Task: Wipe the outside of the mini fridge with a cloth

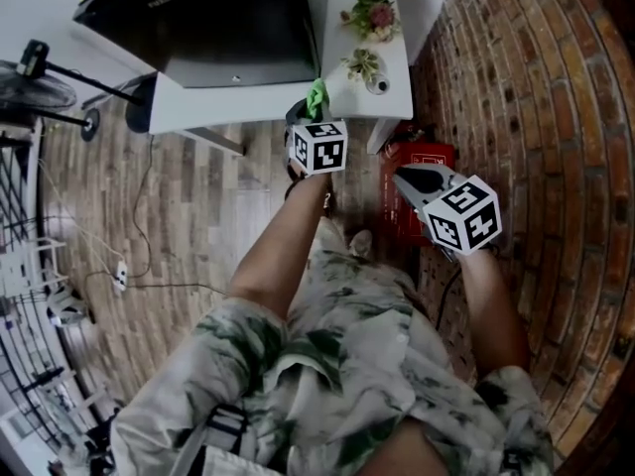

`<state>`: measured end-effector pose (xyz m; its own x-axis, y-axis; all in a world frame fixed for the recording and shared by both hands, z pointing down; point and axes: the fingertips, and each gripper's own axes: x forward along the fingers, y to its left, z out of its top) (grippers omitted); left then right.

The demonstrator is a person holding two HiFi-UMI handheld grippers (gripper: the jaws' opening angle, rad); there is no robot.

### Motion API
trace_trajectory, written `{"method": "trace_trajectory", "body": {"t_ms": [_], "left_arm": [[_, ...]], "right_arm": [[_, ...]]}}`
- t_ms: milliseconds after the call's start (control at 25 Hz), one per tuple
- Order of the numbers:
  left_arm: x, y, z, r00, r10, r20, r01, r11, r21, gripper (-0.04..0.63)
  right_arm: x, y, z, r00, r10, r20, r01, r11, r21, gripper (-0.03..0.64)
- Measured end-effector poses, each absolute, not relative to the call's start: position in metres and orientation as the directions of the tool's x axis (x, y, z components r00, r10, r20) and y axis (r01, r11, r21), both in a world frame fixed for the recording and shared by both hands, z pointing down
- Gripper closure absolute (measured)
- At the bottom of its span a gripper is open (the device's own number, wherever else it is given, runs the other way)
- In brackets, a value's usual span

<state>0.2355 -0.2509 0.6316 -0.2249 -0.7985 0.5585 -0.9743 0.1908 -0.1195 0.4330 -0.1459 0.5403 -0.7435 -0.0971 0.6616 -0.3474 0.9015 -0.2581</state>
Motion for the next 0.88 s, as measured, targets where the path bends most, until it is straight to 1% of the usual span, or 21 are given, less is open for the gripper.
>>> {"method": "trace_trajectory", "body": {"t_ms": [240,400,520,680,880], "left_arm": [[0.244,-0.204,0.607,-0.062,-0.842,0.535,-0.996,0.022,-0.081,0.517],[0.241,-0.169,0.583,0.117,-0.845,0.522,-0.992,-0.126,0.018,0.517],[0.231,-0.134,0.558,0.266,-0.826,0.496,-0.963,-0.252,0.095,0.517],[0.202,-0.084,0.517,0.417,-0.797,0.437,-0.908,-0.392,0.151,0.517],[0.139,-0.012,0.484,0.487,-0.773,0.408,-0.872,-0.458,0.172,0.517]], "right_arm": [[0.411,-0.137,0.531,-0.784,-0.152,0.602,-0.36,0.902,-0.24,0.574],[0.383,-0.129,0.518,-0.801,-0.202,0.564,-0.378,0.901,-0.213,0.578],[0.352,-0.111,0.509,-0.819,-0.22,0.53,-0.375,0.904,-0.205,0.581],[0.309,-0.083,0.497,-0.839,-0.243,0.486,-0.376,0.905,-0.197,0.588],[0.26,-0.039,0.481,-0.858,-0.263,0.441,-0.384,0.899,-0.211,0.594]]}}
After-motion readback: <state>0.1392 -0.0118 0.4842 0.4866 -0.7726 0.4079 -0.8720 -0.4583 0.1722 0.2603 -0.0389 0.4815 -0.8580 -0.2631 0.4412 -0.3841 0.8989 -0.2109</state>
